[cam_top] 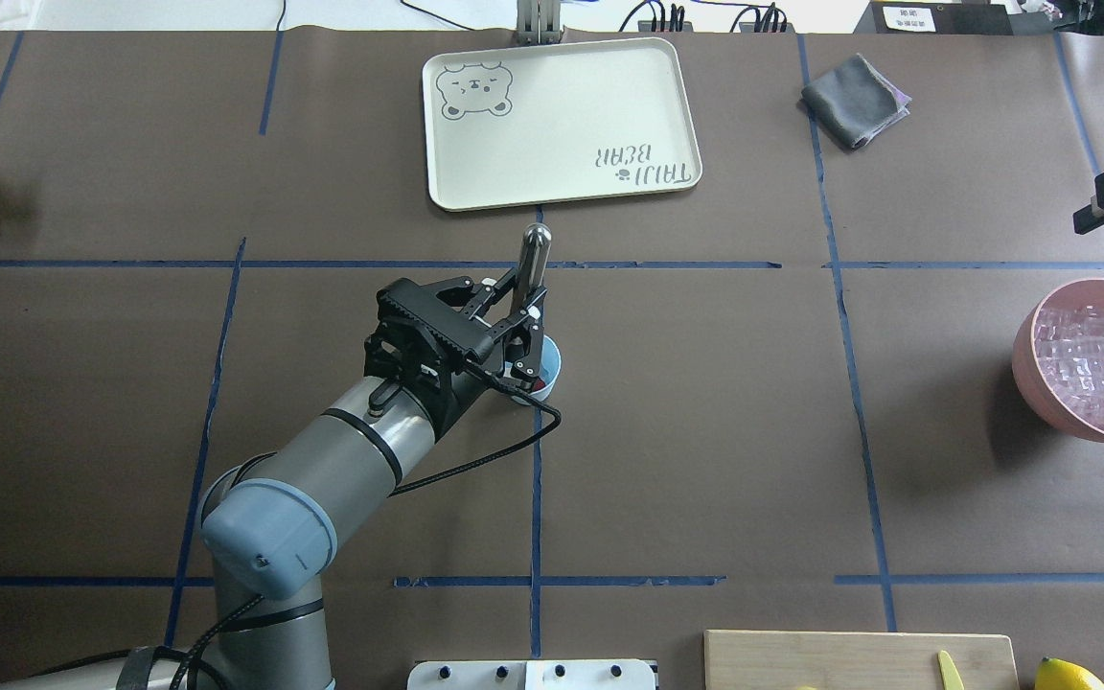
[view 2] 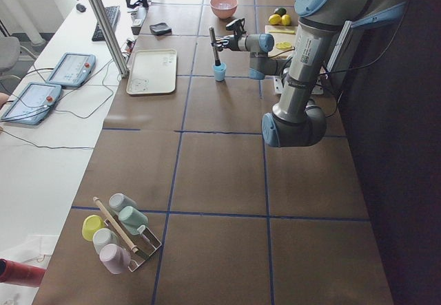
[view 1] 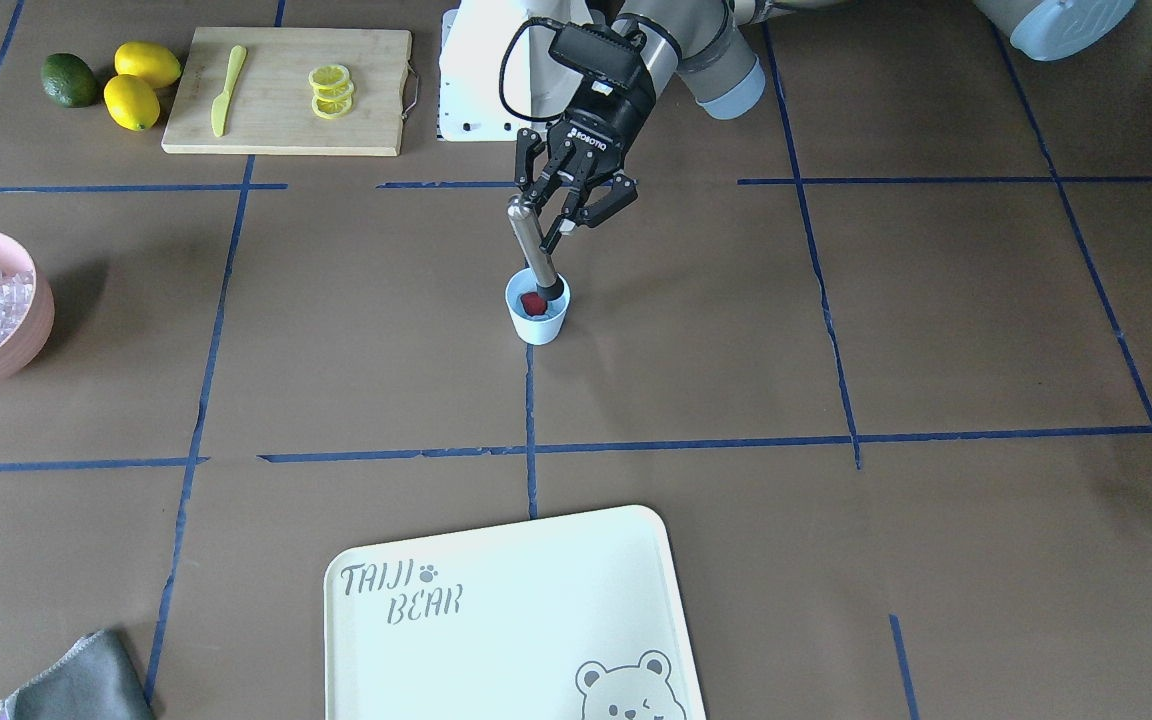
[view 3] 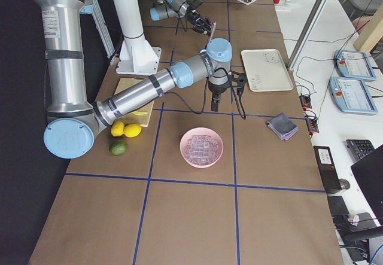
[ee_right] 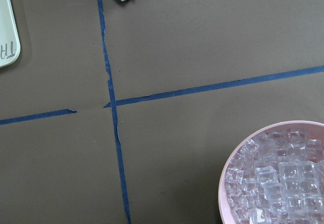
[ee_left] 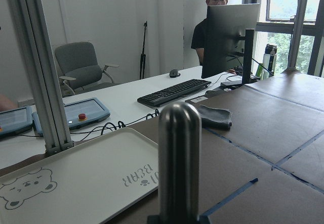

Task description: Mash ice and strawberries in cup

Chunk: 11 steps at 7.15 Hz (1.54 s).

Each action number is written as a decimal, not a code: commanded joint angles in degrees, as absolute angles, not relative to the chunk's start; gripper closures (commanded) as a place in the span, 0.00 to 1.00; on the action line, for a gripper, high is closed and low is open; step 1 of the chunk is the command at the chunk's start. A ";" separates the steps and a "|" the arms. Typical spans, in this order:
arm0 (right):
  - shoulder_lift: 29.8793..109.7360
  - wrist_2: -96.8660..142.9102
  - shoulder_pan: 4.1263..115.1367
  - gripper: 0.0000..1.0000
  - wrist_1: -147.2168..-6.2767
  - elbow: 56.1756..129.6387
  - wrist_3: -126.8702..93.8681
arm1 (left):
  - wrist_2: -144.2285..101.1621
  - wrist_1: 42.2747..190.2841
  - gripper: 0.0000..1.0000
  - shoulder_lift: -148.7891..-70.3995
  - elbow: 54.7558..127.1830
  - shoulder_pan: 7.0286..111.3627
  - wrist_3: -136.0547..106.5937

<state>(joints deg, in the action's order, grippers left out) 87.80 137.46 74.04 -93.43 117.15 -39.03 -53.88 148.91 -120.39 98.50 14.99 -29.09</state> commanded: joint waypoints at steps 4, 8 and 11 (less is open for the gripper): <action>87.80 137.46 74.00 0.00 -93.43 116.81 -39.02 | -53.88 149.06 1.00 -121.55 95.01 13.45 -29.09; 87.80 137.46 74.00 0.00 -93.43 116.72 -39.02 | -53.88 148.97 1.00 -121.55 94.57 12.83 -29.09; 87.80 137.46 74.09 0.00 -93.43 116.81 -39.02 | -55.44 148.97 1.00 -121.64 97.53 13.01 -25.96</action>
<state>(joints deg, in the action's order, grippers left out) 87.80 137.46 74.02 -93.43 116.73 -39.02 -54.35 148.98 -121.49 95.38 12.88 -28.12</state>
